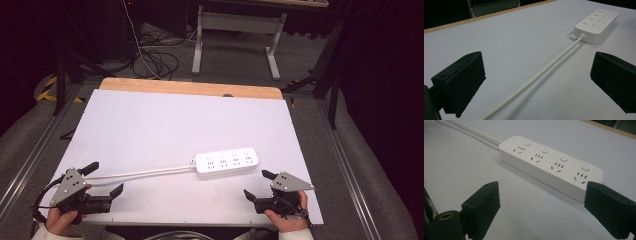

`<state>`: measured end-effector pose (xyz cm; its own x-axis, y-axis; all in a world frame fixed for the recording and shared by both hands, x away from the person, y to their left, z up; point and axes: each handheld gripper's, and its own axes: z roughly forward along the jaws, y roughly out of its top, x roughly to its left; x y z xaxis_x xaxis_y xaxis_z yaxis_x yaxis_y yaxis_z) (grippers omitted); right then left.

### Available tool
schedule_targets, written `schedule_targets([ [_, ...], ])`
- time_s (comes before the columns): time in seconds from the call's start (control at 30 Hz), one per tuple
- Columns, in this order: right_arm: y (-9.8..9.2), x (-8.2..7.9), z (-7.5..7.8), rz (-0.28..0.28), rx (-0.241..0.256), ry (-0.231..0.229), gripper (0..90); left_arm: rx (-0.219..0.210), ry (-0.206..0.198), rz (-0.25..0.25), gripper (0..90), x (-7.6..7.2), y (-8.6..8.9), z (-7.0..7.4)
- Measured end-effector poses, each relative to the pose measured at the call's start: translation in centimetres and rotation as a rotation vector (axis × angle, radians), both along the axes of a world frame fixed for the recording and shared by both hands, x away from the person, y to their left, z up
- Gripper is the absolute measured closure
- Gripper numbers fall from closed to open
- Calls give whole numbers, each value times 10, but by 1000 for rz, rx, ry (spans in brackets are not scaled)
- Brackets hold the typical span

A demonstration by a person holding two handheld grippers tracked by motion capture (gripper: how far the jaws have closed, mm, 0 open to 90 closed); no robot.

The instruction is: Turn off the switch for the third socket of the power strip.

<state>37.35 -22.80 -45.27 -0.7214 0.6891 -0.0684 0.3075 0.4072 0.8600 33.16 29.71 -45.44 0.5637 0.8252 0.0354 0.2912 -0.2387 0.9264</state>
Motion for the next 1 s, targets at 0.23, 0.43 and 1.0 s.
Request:
schedule_targets([
  [0.23,-1,-1,1,2,3,-8,138,10,-4,0,2,-1,-1,0],
  [0.43,0,-1,3,9,-4,-18,159,23,-18,-8,2,-2,-2,0],
  [1.0,6,-3,8,25,-30,-31,186,23,-23,-3,1,-3,-4,1],
])
